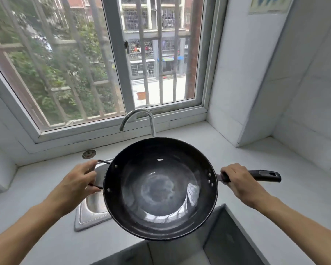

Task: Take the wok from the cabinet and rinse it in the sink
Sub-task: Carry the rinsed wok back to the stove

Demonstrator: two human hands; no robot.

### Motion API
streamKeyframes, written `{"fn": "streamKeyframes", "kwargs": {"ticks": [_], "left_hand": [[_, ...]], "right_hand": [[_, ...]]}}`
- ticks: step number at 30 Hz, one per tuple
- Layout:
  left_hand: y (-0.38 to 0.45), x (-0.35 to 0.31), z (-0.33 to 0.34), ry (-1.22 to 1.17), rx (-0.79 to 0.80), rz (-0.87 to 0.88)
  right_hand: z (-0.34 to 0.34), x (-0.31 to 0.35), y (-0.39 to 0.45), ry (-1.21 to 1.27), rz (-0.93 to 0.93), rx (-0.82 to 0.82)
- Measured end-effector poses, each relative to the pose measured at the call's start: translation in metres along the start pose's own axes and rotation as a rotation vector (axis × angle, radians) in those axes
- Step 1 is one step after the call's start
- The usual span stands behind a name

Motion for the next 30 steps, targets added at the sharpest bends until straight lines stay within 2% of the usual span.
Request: {"fn": "streamKeyframes", "kwargs": {"ticks": [5,14,22,30], "left_hand": [[0.023,-0.010,0.010,0.044,0.003,0.103],[0.049,-0.038,0.034,-0.056,0.037,0.326],[0.075,-0.128,0.061,-0.075,0.076,0.562],[0.119,-0.227,0.078,-0.119,0.046,0.724]], "right_hand": [[-0.022,-0.004,-0.048,-0.038,0.104,-0.043],[-0.041,0.018,-0.155,-0.089,0.378,-0.057],[-0.059,0.025,-0.277,-0.113,0.613,-0.065],[-0.075,-0.008,-0.366,-0.122,0.815,-0.084]]}}
Point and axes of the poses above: each hand's wrist, its own y-axis towards the middle knuckle, its own z-axis out of the palm, x = y × z, the point moved 8 cm from there along y, towards the middle knuckle, and after that the axes turned 6 degrees about x, right-handed, at the moved point
